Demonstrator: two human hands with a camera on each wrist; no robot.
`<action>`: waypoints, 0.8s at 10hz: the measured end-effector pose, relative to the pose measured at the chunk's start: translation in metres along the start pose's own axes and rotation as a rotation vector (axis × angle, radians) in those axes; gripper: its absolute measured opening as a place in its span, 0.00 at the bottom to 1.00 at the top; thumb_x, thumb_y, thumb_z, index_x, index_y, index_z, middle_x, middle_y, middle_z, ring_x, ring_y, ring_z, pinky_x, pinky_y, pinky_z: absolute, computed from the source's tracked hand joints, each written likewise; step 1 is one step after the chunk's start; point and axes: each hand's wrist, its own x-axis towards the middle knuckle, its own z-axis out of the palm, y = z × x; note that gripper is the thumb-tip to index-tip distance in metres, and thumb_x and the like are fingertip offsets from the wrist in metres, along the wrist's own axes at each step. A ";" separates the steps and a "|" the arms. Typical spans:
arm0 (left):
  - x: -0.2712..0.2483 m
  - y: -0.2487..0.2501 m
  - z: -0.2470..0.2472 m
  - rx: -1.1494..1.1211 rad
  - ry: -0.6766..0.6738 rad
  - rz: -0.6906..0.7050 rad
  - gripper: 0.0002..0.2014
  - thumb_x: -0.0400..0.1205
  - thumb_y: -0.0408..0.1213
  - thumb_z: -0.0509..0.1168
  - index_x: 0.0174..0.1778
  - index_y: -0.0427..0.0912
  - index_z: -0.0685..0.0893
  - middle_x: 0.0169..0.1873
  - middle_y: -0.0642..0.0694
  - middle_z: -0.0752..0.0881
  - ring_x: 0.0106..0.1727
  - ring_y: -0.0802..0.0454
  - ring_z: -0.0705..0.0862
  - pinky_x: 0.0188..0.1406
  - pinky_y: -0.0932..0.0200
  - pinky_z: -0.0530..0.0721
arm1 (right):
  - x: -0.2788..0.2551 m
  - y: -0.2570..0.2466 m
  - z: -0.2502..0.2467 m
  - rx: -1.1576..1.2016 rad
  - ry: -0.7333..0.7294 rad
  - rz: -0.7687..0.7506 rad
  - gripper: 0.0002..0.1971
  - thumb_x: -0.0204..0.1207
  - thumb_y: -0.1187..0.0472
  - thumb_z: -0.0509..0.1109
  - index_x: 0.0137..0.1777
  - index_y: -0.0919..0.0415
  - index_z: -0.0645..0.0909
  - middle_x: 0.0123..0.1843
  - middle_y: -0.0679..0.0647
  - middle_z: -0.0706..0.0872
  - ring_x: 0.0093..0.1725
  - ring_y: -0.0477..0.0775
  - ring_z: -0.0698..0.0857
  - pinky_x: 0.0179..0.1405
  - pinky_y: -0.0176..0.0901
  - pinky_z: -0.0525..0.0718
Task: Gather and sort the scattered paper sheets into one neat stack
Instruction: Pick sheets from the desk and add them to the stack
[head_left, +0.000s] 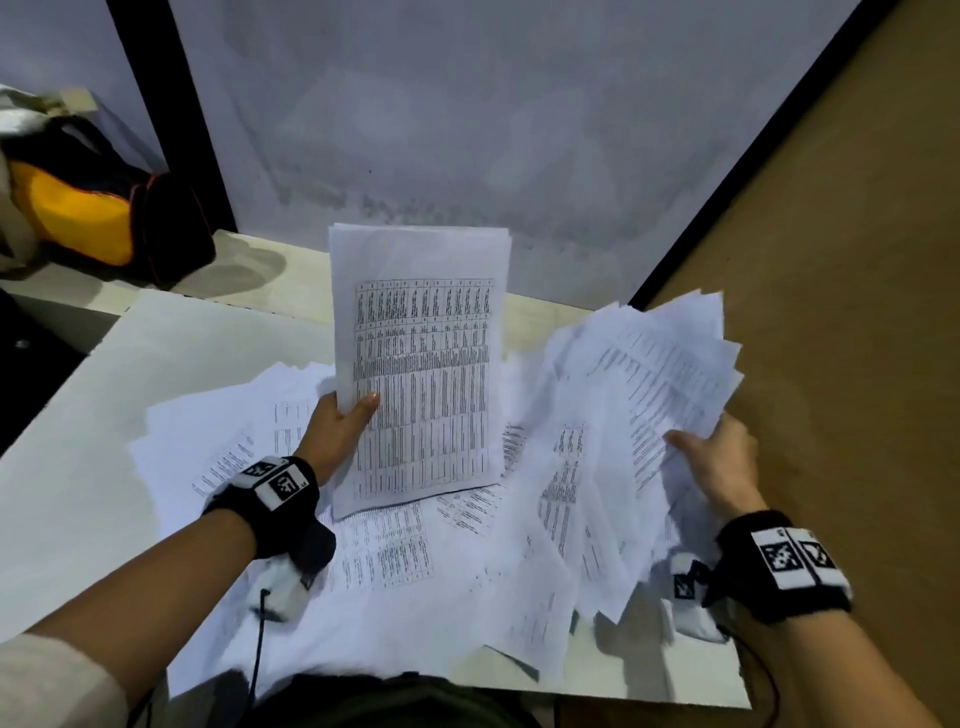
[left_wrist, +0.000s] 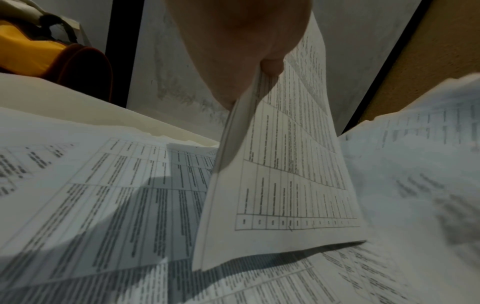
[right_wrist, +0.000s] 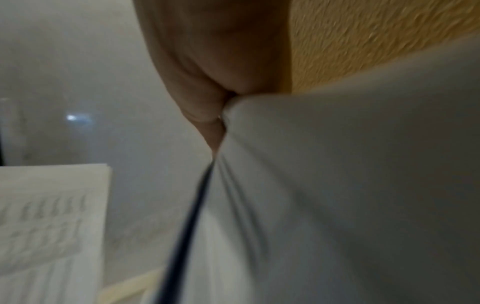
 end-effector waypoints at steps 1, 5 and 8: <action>-0.001 0.001 -0.003 0.034 -0.018 0.014 0.14 0.85 0.39 0.57 0.32 0.45 0.72 0.28 0.49 0.73 0.31 0.55 0.73 0.33 0.61 0.71 | 0.000 -0.015 -0.012 -0.098 -0.016 -0.097 0.15 0.72 0.70 0.71 0.59 0.70 0.81 0.55 0.66 0.86 0.53 0.61 0.84 0.45 0.41 0.75; -0.004 0.012 -0.010 0.063 -0.040 0.013 0.17 0.85 0.38 0.57 0.28 0.45 0.69 0.24 0.49 0.68 0.27 0.55 0.68 0.29 0.63 0.68 | 0.023 -0.044 -0.076 -0.142 0.068 -0.296 0.11 0.71 0.69 0.73 0.54 0.69 0.84 0.50 0.66 0.88 0.50 0.51 0.80 0.38 0.41 0.78; -0.001 0.019 -0.012 0.105 -0.071 0.042 0.13 0.84 0.39 0.58 0.34 0.42 0.75 0.26 0.49 0.74 0.30 0.54 0.75 0.34 0.59 0.74 | 0.186 0.040 -0.297 0.351 0.103 -0.365 0.25 0.52 0.37 0.80 0.47 0.49 0.85 0.43 0.48 0.92 0.41 0.42 0.88 0.33 0.24 0.82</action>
